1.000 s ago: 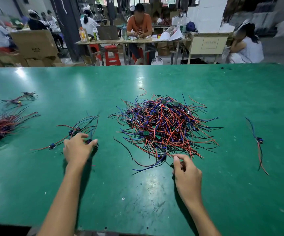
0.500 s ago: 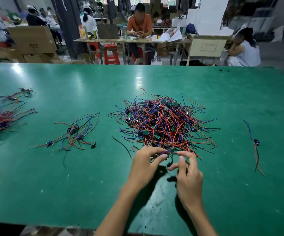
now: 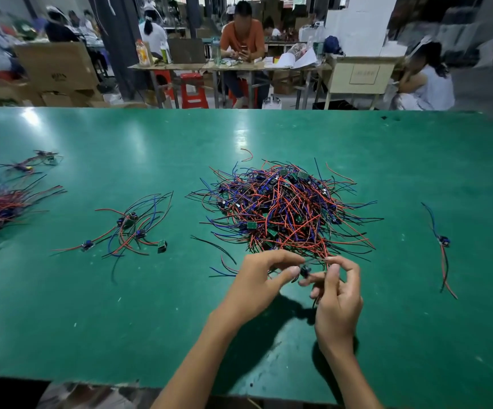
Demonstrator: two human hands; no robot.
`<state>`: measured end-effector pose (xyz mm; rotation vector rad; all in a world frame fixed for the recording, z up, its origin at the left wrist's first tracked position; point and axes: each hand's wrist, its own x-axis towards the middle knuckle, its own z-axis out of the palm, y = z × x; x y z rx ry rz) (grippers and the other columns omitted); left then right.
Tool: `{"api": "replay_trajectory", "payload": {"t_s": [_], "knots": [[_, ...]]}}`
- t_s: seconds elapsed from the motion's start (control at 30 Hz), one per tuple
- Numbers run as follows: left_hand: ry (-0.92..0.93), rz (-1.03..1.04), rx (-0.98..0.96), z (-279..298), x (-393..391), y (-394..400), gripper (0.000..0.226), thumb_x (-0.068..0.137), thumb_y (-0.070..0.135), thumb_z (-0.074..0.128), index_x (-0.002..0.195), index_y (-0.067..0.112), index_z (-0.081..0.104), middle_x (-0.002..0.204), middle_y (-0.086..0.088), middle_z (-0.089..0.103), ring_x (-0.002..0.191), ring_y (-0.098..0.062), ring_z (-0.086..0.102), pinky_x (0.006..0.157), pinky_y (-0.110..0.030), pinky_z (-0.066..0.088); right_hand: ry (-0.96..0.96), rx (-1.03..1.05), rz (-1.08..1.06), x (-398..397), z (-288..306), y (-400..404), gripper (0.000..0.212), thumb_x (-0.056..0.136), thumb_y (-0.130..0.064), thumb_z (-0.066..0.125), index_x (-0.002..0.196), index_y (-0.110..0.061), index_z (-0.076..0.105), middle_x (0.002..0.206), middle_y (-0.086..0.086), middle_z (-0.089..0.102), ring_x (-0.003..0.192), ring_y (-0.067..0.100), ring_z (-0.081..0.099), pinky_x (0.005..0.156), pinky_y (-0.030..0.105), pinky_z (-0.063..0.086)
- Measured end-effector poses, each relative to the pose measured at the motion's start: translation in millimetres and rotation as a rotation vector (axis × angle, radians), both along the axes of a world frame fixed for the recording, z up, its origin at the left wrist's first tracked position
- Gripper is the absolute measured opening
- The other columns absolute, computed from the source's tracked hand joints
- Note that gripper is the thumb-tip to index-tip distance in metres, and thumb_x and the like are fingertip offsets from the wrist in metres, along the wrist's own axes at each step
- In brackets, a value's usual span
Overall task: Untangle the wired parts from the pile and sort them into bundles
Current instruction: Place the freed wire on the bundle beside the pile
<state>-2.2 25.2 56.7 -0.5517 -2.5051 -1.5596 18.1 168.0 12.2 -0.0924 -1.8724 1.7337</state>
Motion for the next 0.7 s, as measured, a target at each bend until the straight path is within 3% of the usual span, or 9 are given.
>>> {"api": "replay_trajectory", "payload": {"t_s": [0.07, 0.2, 0.27, 0.37, 0.53, 0.7], "knots": [[-0.103, -0.028, 0.103, 2, -1, -2, 0.022, 0.091, 0.016, 0.074, 0.113, 0.021, 0.076, 0.094, 0.008, 0.074, 0.088, -0.005, 0.068, 0.084, -0.027, 0.054, 0.002, -0.019, -0.022, 1, 1, 1, 0.012, 0.103, -0.045, 0.042, 0.102, -0.041, 0.054, 0.074, 0.004, 0.074, 0.052, 0.019, 0.054, 0.057, 0.029, 0.047], [-0.132, -0.098, -0.113, 0, -2, -6, 0.036, 0.085, 0.024, 0.080, 0.120, 0.026, 0.071, 0.106, 0.015, 0.070, 0.095, 0.003, 0.064, 0.090, -0.021, 0.049, -0.027, -0.053, -0.044, -1, 3, 1, 0.011, 0.100, -0.045, 0.043, 0.099, -0.046, 0.054, 0.076, 0.002, 0.074, 0.050, 0.017, 0.054, 0.055, 0.030, 0.046], [-0.133, -0.094, -0.086, 0, -1, -3, 0.022, 0.088, 0.019, 0.077, 0.110, 0.019, 0.075, 0.096, 0.012, 0.074, 0.084, -0.002, 0.066, 0.084, -0.025, 0.054, -0.034, -0.058, -0.037, -1, 3, 1, 0.011, 0.099, -0.050, 0.044, 0.100, -0.046, 0.054, 0.073, 0.004, 0.073, 0.051, 0.019, 0.056, 0.056, 0.032, 0.047], [-0.190, -0.064, 0.128, 2, -1, -3, 0.012, 0.094, 0.012, 0.070, 0.093, 0.023, 0.076, 0.078, 0.006, 0.074, 0.067, -0.006, 0.064, 0.071, -0.024, 0.055, -0.039, -0.065, -0.022, 1, 2, 1, 0.019, 0.097, -0.060, 0.043, 0.103, -0.045, 0.053, 0.071, 0.005, 0.074, 0.053, 0.021, 0.055, 0.057, 0.030, 0.046], [-0.434, 0.000, 0.540, 11, -5, -17, 0.017, 0.097, 0.015, 0.064, 0.106, 0.005, 0.075, 0.083, -0.006, 0.074, 0.063, -0.011, 0.061, 0.062, -0.025, 0.056, -0.106, -0.070, 0.057, -2, -1, 2, 0.025, 0.096, -0.060, 0.040, 0.110, -0.043, 0.052, 0.077, 0.006, 0.075, 0.056, 0.020, 0.053, 0.062, 0.038, 0.041], [-0.315, 0.219, 0.677, 16, -22, -72, 0.019, 0.093, 0.019, 0.065, 0.105, 0.008, 0.076, 0.081, -0.002, 0.073, 0.063, -0.007, 0.060, 0.063, -0.024, 0.057, -0.121, -0.044, 0.129, 0, -2, 4, 0.023, 0.095, -0.058, 0.041, 0.109, -0.044, 0.053, 0.077, 0.008, 0.074, 0.058, 0.017, 0.053, 0.055, 0.020, 0.042]]}}
